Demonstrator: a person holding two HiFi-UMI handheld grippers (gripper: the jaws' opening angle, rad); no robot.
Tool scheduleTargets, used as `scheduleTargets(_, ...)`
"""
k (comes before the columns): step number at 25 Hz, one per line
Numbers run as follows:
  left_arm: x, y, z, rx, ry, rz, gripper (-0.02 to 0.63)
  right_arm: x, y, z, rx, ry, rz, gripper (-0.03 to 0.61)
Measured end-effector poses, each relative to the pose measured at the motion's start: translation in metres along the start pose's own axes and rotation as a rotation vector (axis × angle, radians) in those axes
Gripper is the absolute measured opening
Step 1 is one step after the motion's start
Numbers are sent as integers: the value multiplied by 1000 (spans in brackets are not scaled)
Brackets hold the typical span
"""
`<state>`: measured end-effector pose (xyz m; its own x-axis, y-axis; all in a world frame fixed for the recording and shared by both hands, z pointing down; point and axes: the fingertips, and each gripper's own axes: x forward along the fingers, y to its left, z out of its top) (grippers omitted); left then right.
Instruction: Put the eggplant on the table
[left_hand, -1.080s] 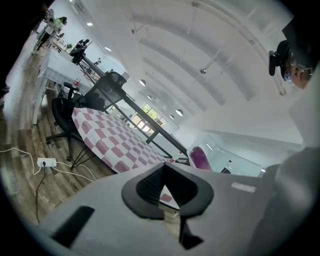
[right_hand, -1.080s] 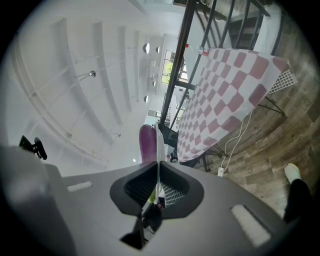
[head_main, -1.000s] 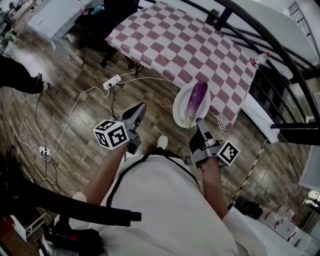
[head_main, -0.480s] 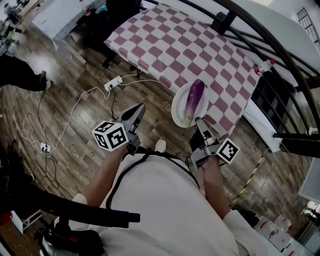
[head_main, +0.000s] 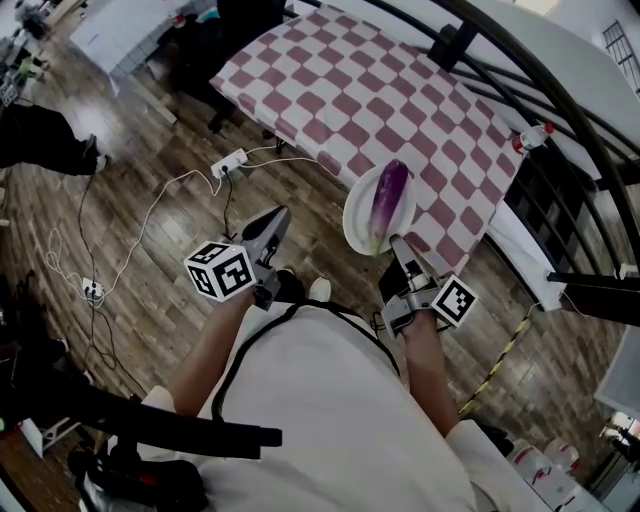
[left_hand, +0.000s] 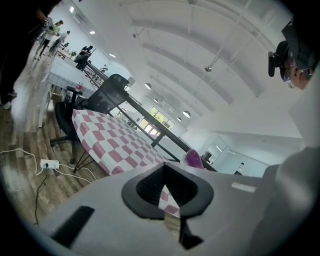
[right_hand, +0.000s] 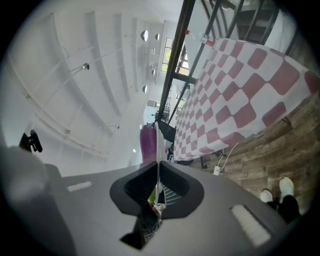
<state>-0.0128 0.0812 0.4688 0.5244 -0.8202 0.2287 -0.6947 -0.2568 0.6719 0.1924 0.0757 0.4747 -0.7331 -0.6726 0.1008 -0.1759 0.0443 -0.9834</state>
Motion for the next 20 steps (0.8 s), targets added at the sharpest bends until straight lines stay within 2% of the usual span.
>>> scheduleTargets(8, 7, -6, 6, 20, 16, -3, 5, -1, -1, 4, 12, -19, 16, 26)
scheduleTargets(20, 49, 5, 25, 40, 56, -73, 5, 23, -8, 14, 9, -63, 5, 25)
